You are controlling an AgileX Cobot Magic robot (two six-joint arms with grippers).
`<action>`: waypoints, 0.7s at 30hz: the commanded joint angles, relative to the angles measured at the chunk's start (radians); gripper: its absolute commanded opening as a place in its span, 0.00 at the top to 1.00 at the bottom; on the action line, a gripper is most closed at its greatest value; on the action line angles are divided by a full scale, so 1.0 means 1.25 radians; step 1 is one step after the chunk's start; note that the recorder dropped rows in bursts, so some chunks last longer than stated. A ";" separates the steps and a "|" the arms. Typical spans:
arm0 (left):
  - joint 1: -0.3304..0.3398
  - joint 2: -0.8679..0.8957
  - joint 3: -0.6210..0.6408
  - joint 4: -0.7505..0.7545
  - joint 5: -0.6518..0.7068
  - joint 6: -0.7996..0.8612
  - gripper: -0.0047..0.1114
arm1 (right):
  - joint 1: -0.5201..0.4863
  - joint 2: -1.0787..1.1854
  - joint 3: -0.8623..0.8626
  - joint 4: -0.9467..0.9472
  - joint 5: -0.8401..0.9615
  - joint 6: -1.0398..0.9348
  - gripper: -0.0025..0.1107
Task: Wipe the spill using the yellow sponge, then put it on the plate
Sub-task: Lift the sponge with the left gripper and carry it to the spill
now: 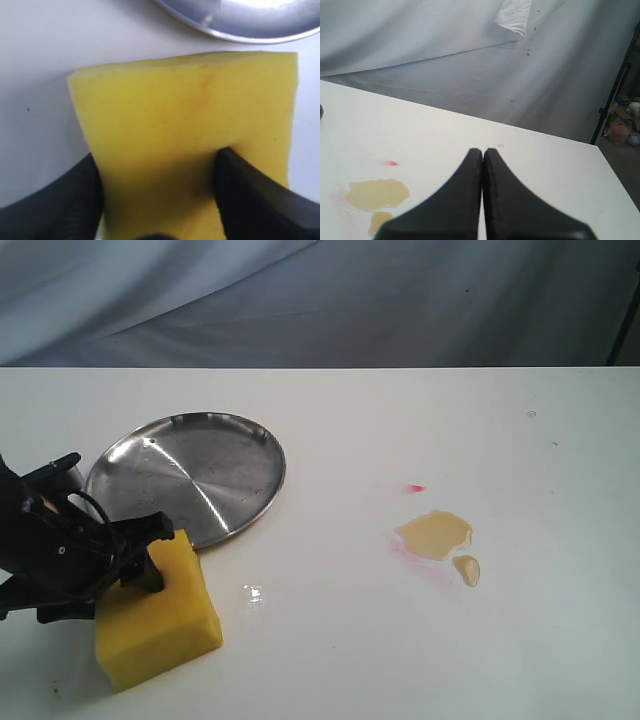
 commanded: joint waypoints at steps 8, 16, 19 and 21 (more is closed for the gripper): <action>-0.094 -0.020 -0.002 -0.133 -0.143 0.157 0.96 | -0.001 -0.003 0.003 -0.008 -0.006 0.001 0.98; -0.183 -0.014 -0.198 -0.072 -0.125 0.184 0.96 | -0.001 -0.003 0.003 -0.008 -0.006 0.001 0.98; -0.193 0.036 -0.286 -0.030 -0.064 0.184 0.96 | -0.001 -0.003 0.003 -0.008 -0.006 0.001 0.98; -0.197 0.076 -0.343 -0.005 -0.027 0.202 0.96 | -0.001 -0.003 0.003 -0.008 -0.006 0.001 0.98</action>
